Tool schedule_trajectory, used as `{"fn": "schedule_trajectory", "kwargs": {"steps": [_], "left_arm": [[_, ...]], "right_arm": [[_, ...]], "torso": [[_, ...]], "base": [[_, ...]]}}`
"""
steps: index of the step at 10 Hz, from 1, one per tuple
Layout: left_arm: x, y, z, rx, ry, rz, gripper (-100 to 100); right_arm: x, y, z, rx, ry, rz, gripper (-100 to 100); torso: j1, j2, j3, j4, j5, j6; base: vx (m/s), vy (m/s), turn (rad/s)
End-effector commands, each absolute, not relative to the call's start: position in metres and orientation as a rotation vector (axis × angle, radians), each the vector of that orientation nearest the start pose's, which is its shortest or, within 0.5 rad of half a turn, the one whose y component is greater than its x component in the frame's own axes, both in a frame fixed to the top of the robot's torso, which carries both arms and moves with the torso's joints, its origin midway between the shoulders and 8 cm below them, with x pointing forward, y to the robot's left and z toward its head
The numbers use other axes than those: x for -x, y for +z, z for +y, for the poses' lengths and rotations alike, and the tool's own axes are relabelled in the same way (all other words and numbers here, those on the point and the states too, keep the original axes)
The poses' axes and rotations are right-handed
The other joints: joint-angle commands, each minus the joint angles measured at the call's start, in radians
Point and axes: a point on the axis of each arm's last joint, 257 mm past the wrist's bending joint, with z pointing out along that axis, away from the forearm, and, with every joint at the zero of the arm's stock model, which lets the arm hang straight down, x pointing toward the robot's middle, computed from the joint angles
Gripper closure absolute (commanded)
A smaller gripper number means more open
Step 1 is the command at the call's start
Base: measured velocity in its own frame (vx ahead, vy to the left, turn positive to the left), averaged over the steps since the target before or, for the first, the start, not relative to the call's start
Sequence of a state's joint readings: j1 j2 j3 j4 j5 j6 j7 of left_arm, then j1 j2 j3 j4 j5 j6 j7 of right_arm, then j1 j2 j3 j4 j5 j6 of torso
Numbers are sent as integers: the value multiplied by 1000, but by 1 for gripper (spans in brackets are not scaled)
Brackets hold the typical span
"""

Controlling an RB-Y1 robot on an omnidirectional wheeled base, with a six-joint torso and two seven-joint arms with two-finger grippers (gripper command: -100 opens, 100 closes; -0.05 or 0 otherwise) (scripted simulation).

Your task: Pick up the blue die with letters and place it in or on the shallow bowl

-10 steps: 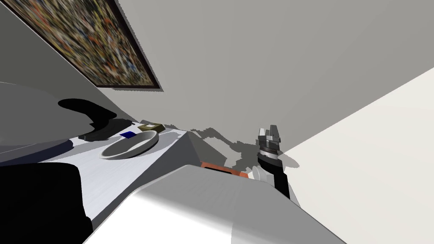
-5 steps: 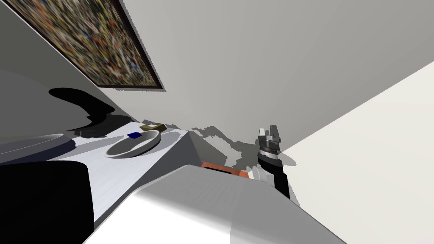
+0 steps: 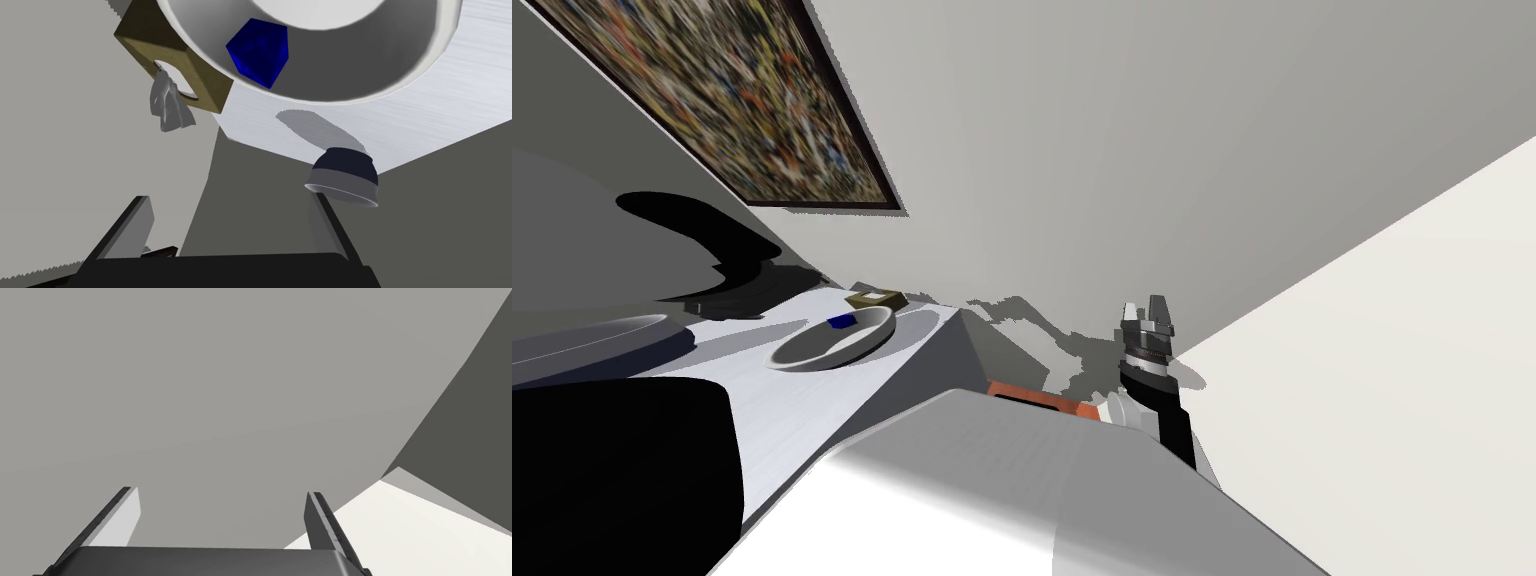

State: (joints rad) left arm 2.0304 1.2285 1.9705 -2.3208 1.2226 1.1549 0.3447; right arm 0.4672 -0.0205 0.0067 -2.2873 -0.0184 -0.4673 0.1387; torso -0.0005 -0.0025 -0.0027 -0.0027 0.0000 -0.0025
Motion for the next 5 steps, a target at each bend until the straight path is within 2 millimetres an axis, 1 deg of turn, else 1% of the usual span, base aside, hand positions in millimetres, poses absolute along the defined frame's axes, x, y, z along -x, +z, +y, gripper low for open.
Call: {"fn": "schedule_trajectory", "kwargs": {"steps": [1,5], "left_arm": [[-204,45,614,1602,402,1587,0],[-204,45,614,1602,402,1587,0]], "right_arm": [[-351,32,-274,-599,1205,648,0],[-351,32,-274,-599,1205,648,0]], "torso": [[0,0,0,0,0,0],[0,0,0,0,0,0]], "base": [[0,0,0],[0,0,0]]}}
